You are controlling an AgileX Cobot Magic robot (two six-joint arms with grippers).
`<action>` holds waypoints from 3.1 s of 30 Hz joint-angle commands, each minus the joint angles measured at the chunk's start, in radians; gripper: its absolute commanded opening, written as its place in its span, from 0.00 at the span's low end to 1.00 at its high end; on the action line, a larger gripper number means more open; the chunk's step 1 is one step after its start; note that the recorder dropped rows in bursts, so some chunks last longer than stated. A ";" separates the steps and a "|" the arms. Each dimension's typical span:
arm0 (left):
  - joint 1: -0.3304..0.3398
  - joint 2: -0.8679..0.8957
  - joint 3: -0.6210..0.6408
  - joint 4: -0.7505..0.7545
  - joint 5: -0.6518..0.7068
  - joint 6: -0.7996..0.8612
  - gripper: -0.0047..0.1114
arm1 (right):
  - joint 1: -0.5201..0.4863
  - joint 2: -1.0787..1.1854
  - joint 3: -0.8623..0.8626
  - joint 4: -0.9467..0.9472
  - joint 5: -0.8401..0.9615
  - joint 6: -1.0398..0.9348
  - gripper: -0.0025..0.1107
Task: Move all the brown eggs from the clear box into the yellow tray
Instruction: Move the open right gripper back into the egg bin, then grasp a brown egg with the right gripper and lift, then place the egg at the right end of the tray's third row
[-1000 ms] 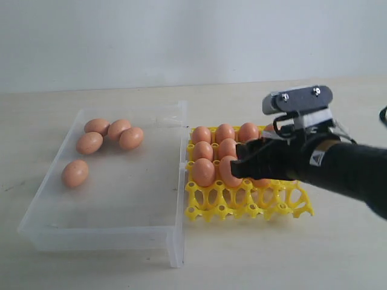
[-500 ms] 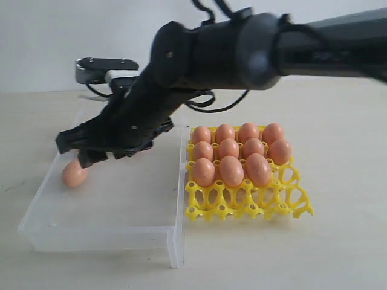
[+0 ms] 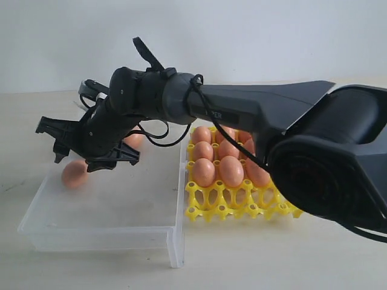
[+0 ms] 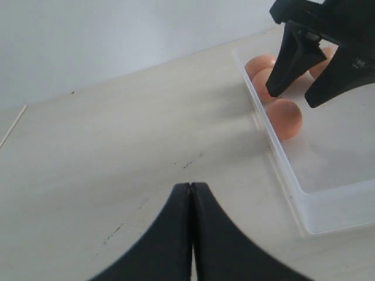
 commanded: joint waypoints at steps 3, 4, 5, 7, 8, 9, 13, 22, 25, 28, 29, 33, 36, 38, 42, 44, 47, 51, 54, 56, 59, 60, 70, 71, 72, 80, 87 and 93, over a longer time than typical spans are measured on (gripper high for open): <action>-0.002 -0.006 -0.004 0.000 -0.006 -0.005 0.04 | 0.000 0.034 -0.026 -0.023 -0.010 0.017 0.53; -0.002 -0.006 -0.004 0.000 -0.006 -0.005 0.04 | 0.000 0.039 -0.028 -0.023 -0.017 0.017 0.53; -0.002 -0.006 -0.004 0.000 -0.006 -0.005 0.04 | 0.000 0.039 -0.028 -0.023 -0.026 0.017 0.53; -0.002 -0.006 -0.004 0.000 -0.006 -0.005 0.04 | 0.000 0.044 -0.028 -0.023 -0.046 0.017 0.53; -0.002 -0.006 -0.004 0.000 -0.006 -0.005 0.04 | 0.000 0.045 -0.028 -0.025 -0.052 0.017 0.53; -0.002 -0.006 -0.004 0.000 -0.006 -0.005 0.04 | 0.000 0.046 -0.028 -0.029 -0.059 0.017 0.53; -0.002 -0.006 -0.004 0.000 -0.006 -0.005 0.04 | 0.000 0.054 -0.028 -0.035 -0.086 0.017 0.53; -0.002 -0.006 -0.004 0.000 -0.006 -0.005 0.04 | 0.000 0.075 -0.036 -0.031 -0.080 0.017 0.52; -0.002 -0.006 -0.004 0.000 -0.006 -0.005 0.04 | 0.000 0.076 -0.036 -0.031 -0.073 0.017 0.48; -0.002 -0.006 -0.004 0.000 -0.006 -0.005 0.04 | 0.000 0.076 -0.036 -0.031 -0.073 0.017 0.41; -0.002 -0.006 -0.004 0.000 -0.006 -0.005 0.04 | 0.000 0.076 -0.036 -0.031 -0.078 0.013 0.35; -0.002 -0.006 -0.004 0.000 -0.006 -0.005 0.04 | 0.000 0.074 -0.036 -0.028 -0.076 -0.040 0.07; -0.002 -0.006 -0.004 0.000 -0.006 -0.005 0.04 | 0.000 0.071 -0.036 -0.027 -0.063 -0.082 0.02; -0.002 -0.006 -0.004 0.000 -0.006 -0.005 0.04 | 0.000 0.068 -0.036 -0.033 -0.055 -0.117 0.02; -0.002 -0.006 -0.004 0.000 -0.006 -0.005 0.04 | 0.000 0.030 -0.034 -0.165 -0.059 -0.144 0.02; -0.002 -0.006 -0.004 0.000 -0.006 -0.005 0.04 | 0.000 0.004 -0.034 -0.287 -0.059 -0.144 0.02; -0.002 -0.006 -0.004 0.000 -0.006 -0.005 0.04 | -0.004 -0.029 -0.034 -0.407 -0.053 -0.144 0.02; -0.002 -0.006 -0.004 0.000 -0.006 -0.005 0.04 | -0.008 -0.099 0.062 -0.426 -0.180 -0.185 0.02; -0.002 -0.006 -0.004 0.000 -0.006 -0.005 0.04 | -0.013 -0.182 0.264 -0.426 -0.377 -0.205 0.02; -0.002 -0.006 -0.004 0.000 -0.006 -0.005 0.04 | -0.015 -0.256 0.434 -0.436 -0.534 -0.215 0.02; -0.002 -0.006 -0.004 0.000 -0.006 -0.005 0.04 | -0.025 -0.380 0.698 -0.459 -0.800 -0.231 0.02; -0.002 -0.006 -0.004 0.000 -0.006 -0.005 0.04 | -0.032 -0.419 0.766 -0.458 -0.871 -0.233 0.02; -0.002 -0.006 -0.004 0.000 -0.006 -0.005 0.04 | -0.203 -0.796 1.314 -0.461 -1.158 -0.435 0.02; -0.002 -0.006 -0.004 0.000 -0.006 -0.005 0.04 | -0.229 -0.822 1.352 -0.461 -1.166 -0.435 0.02; -0.002 -0.006 -0.004 0.000 -0.006 -0.005 0.04 | -0.254 -0.842 1.373 -0.461 -1.172 -0.435 0.02; -0.002 -0.006 -0.004 0.000 -0.006 -0.005 0.04 | -0.417 -0.908 1.546 -0.456 -1.193 -0.435 0.02; -0.002 -0.006 -0.004 0.000 -0.006 -0.005 0.04 | -0.478 -0.859 1.560 -0.472 -1.205 -0.428 0.02; -0.002 -0.006 -0.004 0.000 -0.006 -0.005 0.04 | -0.478 -0.784 1.560 -0.470 -1.213 -0.431 0.02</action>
